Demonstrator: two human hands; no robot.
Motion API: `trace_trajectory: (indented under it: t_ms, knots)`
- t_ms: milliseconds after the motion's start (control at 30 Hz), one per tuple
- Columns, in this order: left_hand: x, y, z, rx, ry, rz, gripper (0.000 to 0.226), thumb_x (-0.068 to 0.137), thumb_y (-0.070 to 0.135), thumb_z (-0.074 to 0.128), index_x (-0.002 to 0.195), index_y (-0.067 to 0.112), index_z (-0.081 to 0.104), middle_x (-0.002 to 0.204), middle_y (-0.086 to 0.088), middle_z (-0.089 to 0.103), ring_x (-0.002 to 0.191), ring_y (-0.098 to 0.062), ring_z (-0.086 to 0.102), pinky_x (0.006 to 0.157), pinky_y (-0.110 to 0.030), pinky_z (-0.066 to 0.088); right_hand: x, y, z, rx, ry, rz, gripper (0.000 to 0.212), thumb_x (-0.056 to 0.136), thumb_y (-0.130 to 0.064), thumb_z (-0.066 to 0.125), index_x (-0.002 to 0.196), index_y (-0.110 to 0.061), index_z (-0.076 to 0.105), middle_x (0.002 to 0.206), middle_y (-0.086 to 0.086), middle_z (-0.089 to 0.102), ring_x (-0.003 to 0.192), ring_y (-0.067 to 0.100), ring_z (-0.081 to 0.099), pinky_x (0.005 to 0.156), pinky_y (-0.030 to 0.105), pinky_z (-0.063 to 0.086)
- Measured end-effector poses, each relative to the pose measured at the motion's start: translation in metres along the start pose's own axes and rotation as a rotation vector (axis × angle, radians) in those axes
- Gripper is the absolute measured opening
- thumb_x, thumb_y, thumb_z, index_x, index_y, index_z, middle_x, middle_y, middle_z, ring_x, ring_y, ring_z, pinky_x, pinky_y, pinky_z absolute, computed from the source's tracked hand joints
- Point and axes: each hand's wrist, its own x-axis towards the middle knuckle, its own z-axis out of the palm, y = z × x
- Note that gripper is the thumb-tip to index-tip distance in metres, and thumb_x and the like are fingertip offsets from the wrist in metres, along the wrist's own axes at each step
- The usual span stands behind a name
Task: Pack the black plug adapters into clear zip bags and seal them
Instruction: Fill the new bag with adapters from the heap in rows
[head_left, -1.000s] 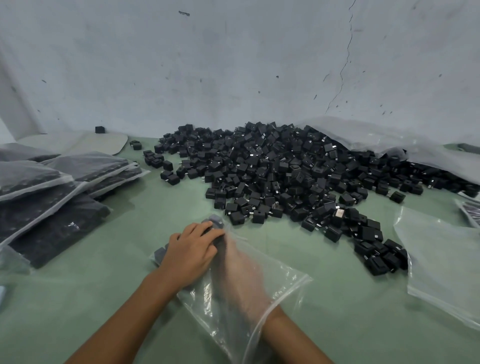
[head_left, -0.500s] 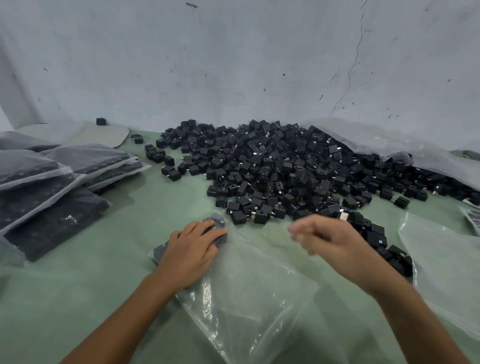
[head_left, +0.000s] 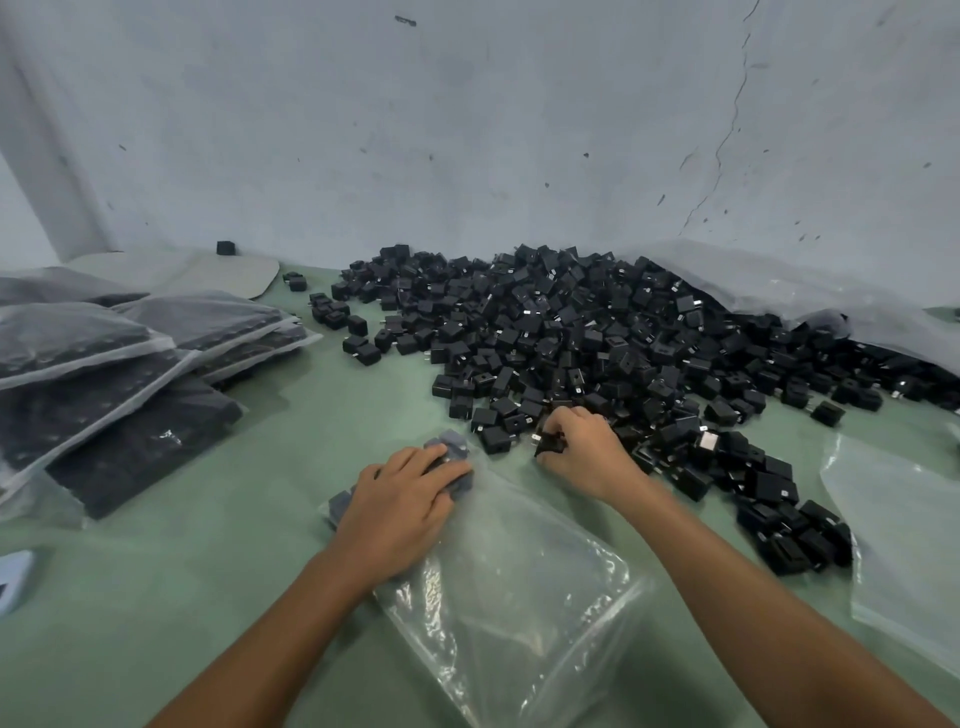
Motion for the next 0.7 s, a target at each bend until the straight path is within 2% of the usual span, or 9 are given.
trace_trajectory:
  t_ms: [67,200,267,333,400,433,533,600,700]
  knots:
    - [0.001,0.0,0.0,0.007,-0.003,-0.006,0.041,0.101,0.039,0.034,0.139,0.051,0.041,0.151,0.021,0.035,0.136,-0.004,0.028,0.104,-0.036,0.029,-0.019,0.001,-0.017,0.26,0.033,0.074,0.022,0.086,-0.026,0.072,0.102,-0.023,0.057,0.104,-0.004,0.065,0.096,0.017,0.059,0.082,0.032,0.048]
    - [0.0,0.003,-0.004,0.006,-0.016,-0.011,0.042,0.102,0.037,0.035,0.141,0.05,0.041,0.153,0.02,0.034,0.138,-0.005,0.027,0.106,-0.036,0.028,-0.093,0.015,-0.059,0.782,0.155,0.157,0.019,0.085,-0.015,0.075,0.099,-0.024,0.068,0.1,-0.002,0.073,0.097,0.016,0.068,0.09,0.034,0.051]
    - [0.0,0.004,-0.005,0.01,-0.02,-0.011,0.042,0.102,0.036,0.035,0.141,0.05,0.041,0.153,0.019,0.034,0.139,-0.006,0.027,0.107,-0.037,0.028,-0.143,0.024,-0.074,0.912,0.188,0.188,0.023,0.079,-0.014,0.077,0.099,-0.023,0.072,0.099,0.002,0.072,0.092,0.018,0.068,0.086,0.034,0.054]
    - [0.0,0.005,-0.006,0.015,-0.017,-0.013,0.042,0.102,0.035,0.036,0.141,0.049,0.042,0.153,0.02,0.034,0.138,-0.006,0.027,0.107,-0.036,0.028,-0.193,0.025,-0.079,1.037,0.154,0.237,0.027,0.072,-0.018,0.074,0.099,-0.022,0.072,0.099,0.007,0.073,0.081,0.023,0.066,0.069,0.031,0.057]
    - [0.0,0.006,-0.006,0.009,-0.011,-0.022,0.042,0.102,0.034,0.037,0.141,0.05,0.043,0.152,0.02,0.035,0.138,-0.006,0.028,0.107,-0.036,0.028,-0.231,0.016,-0.071,1.094,0.03,0.303,0.029,0.072,-0.016,0.071,0.099,-0.023,0.073,0.101,0.014,0.073,0.07,0.027,0.065,0.053,0.031,0.052]
    - [0.0,0.007,-0.006,0.006,-0.011,-0.024,0.042,0.101,0.034,0.037,0.14,0.05,0.043,0.152,0.02,0.035,0.138,-0.006,0.028,0.107,-0.036,0.028,-0.243,0.009,-0.064,1.096,-0.042,0.342,0.029,0.072,-0.016,0.071,0.1,-0.022,0.074,0.099,0.017,0.073,0.068,0.028,0.064,0.052,0.032,0.05]
    - [0.0,0.005,-0.005,-0.013,-0.016,-0.02,0.043,0.101,0.034,0.038,0.14,0.05,0.043,0.152,0.019,0.036,0.138,-0.008,0.03,0.107,-0.037,0.028,-0.255,-0.018,-0.034,1.155,-0.184,0.448,0.024,0.081,-0.017,0.071,0.105,-0.018,0.077,0.091,0.022,0.072,0.069,0.032,0.064,0.063,0.034,0.052]
    - [0.001,0.004,-0.005,-0.02,-0.024,-0.017,0.043,0.101,0.035,0.037,0.14,0.05,0.043,0.152,0.019,0.037,0.138,-0.008,0.03,0.107,-0.038,0.028,-0.247,-0.036,-0.016,1.239,-0.186,0.492,0.019,0.092,-0.007,0.063,0.103,-0.011,0.078,0.084,0.026,0.071,0.065,0.034,0.065,0.06,0.032,0.056]
    - [0.001,0.004,-0.005,-0.032,-0.036,-0.016,0.043,0.101,0.035,0.036,0.14,0.051,0.042,0.152,0.019,0.036,0.137,-0.008,0.03,0.107,-0.038,0.028,-0.224,-0.064,0.002,1.511,-0.126,0.505,0.027,0.088,0.014,0.055,0.1,0.002,0.076,0.086,0.027,0.071,0.066,0.03,0.068,0.057,0.031,0.059]
